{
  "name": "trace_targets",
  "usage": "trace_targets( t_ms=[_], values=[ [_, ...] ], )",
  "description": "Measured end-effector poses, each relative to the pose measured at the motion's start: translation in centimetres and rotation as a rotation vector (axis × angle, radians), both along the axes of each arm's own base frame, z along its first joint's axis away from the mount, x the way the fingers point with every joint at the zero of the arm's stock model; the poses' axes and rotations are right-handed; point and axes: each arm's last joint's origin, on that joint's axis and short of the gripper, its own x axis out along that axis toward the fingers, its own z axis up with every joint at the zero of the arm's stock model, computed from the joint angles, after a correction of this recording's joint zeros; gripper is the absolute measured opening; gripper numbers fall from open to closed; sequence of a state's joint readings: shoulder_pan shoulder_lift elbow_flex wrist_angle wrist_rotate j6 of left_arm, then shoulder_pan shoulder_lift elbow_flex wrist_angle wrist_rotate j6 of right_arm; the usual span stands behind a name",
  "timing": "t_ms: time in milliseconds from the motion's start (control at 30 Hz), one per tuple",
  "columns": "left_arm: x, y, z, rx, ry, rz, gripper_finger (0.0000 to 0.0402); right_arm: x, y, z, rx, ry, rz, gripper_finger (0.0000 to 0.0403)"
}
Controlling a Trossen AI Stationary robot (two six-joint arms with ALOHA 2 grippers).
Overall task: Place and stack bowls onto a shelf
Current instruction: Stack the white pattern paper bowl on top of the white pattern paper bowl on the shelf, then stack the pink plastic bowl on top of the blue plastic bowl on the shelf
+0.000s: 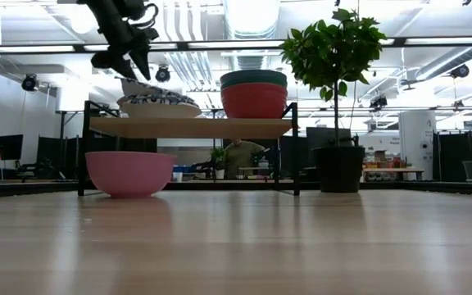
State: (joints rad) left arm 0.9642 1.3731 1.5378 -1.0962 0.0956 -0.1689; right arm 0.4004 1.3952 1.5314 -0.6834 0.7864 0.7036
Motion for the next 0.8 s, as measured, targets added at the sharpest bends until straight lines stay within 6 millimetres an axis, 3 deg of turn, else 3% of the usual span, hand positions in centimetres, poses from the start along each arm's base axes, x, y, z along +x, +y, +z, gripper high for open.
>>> trace_targets(
  t_ms=[233,433,600,800],
  values=[
    [-1.0,-0.7,3.6,0.145,0.084,-0.005,0.0185,0.0,0.0,0.0,-0.004,0.003,0.002,0.0148],
    [-1.1,-2.1,6.7,0.181,-0.049,-0.159,0.0181,0.0,0.0,0.0,-0.007,0.007,0.003,0.0150],
    [-0.3,-3.6,6.8,0.070,-0.229,-0.341,0.0166,-0.2,-0.1,-0.3,-0.017,0.036,0.002,0.0146],
    [1.8,-6.5,4.9,-0.090,-0.258,-0.406,0.0152,-0.2,-0.1,-0.3,-0.016,0.043,-0.001,0.0137]
  ],
)
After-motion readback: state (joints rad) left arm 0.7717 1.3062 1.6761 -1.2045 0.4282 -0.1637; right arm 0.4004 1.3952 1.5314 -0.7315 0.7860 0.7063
